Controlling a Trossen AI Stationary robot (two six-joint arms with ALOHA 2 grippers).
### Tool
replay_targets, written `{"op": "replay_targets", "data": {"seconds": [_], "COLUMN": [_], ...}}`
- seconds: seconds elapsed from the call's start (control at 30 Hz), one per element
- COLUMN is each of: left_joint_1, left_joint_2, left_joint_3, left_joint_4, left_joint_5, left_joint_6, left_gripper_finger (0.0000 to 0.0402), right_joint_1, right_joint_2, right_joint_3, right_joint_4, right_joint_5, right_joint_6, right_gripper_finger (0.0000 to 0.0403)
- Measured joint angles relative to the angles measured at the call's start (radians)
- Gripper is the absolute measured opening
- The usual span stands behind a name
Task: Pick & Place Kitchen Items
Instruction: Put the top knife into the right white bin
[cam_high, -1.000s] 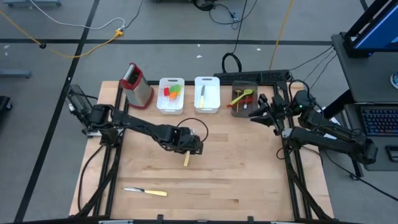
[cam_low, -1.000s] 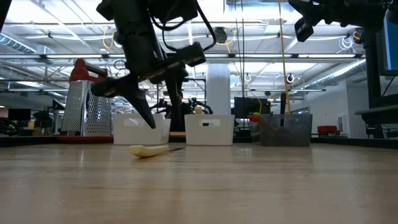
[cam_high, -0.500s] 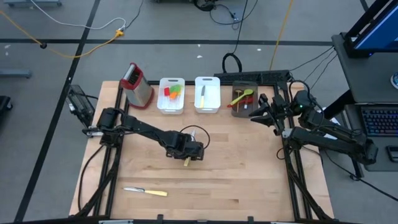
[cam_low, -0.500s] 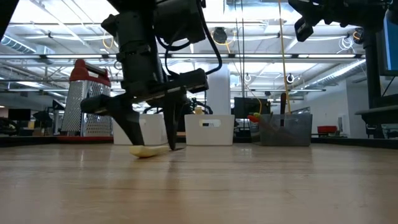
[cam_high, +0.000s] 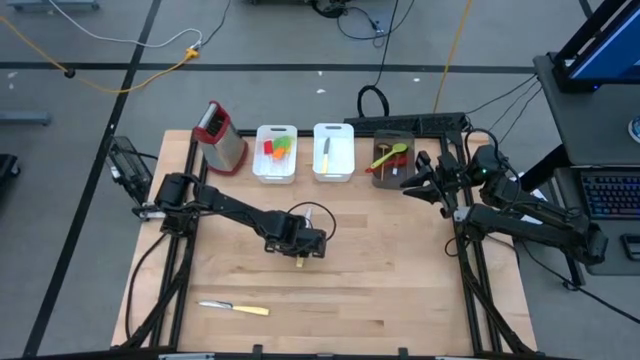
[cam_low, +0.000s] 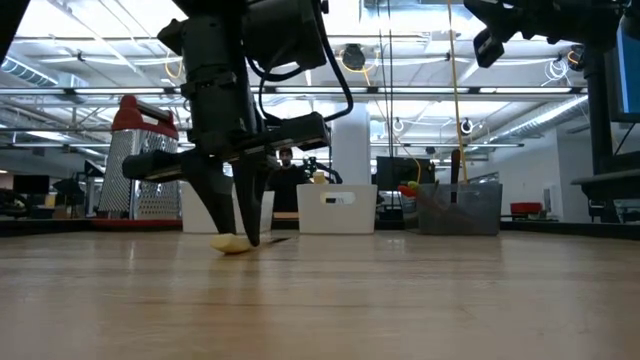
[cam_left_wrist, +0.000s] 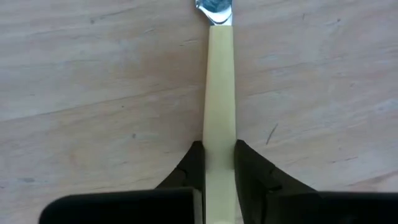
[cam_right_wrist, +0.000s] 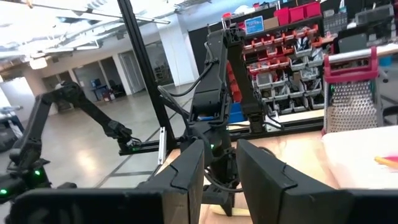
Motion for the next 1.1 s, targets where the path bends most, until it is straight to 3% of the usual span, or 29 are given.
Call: {"op": "replay_targets", "data": {"seconds": [0.37, 0.67, 0.87, 1.1], "left_joint_1": [0.002, 0.007, 0.006, 0.020], "left_joint_2": [-0.041, -0.077, -0.077, -0.079], "left_joint_3": [-0.006, -0.008, -0.007, -0.006], "left_joint_4": [0.018, 0.047, 0.184, 0.144], "left_joint_5": [-0.041, -0.151, -0.158, -0.162], "left_joint_6": [0.026, 0.054, 0.073, 0.029], "left_gripper_finger": [0.0039, 0.0031, 0.0001, 0.0011], "right_joint_1": [0.000, 0.000, 0.000, 0.000], "right_joint_2": [0.000, 0.001, 0.002, 0.002], "right_joint_3": [0.000, -0.023, -0.038, -0.079], "right_joint_4": [0.000, 0.007, 0.008, 0.008], "right_joint_5": [0.000, 0.003, 0.003, 0.000], "right_joint_6": [0.229, 0.255, 0.269, 0.312], "right_gripper_finger": [0.0091, 0.0091, 0.0091, 0.0091]}}
